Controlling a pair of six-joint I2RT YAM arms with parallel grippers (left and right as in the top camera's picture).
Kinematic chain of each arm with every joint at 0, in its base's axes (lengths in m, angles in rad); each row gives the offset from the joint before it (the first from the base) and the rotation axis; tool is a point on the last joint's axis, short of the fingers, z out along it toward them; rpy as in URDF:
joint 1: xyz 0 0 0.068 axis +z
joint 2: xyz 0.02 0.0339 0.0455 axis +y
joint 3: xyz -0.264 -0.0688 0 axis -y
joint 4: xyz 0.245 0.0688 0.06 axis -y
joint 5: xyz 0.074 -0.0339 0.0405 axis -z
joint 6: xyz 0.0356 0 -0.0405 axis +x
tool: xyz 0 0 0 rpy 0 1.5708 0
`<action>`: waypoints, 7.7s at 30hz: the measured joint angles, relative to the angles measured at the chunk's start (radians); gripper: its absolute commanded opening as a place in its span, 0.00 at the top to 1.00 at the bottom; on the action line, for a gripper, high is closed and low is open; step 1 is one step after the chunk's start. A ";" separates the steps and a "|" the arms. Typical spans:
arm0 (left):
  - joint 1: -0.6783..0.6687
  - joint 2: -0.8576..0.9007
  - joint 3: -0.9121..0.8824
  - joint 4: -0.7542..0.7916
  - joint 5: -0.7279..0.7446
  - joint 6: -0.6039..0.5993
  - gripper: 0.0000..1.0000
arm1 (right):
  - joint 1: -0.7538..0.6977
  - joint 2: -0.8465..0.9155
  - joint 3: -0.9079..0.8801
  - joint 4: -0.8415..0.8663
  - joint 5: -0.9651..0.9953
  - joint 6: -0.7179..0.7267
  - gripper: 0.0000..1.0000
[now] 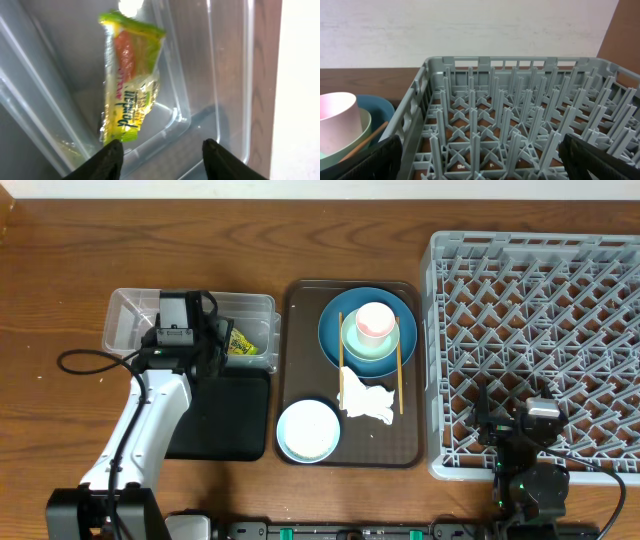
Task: Sort waste into correct bins and load items into the dishwasher rack
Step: 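Lift the wrapper and drop it into the clear plastic bin, then move the left gripper to the crumpled white tissue and grasp it, then lift the tissue and release it into the clear plastic bin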
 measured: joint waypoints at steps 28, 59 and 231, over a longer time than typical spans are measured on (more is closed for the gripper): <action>-0.434 -0.440 0.000 -0.443 0.182 0.593 0.66 | 0.000 0.000 0.000 0.000 0.000 0.000 0.01; -0.964 -0.064 0.000 -0.275 -0.129 0.471 0.85 | 0.000 0.000 0.000 0.000 0.000 0.000 0.01; -0.964 0.235 0.000 0.109 -0.338 0.656 0.94 | 0.000 0.000 0.000 0.000 0.000 0.000 0.01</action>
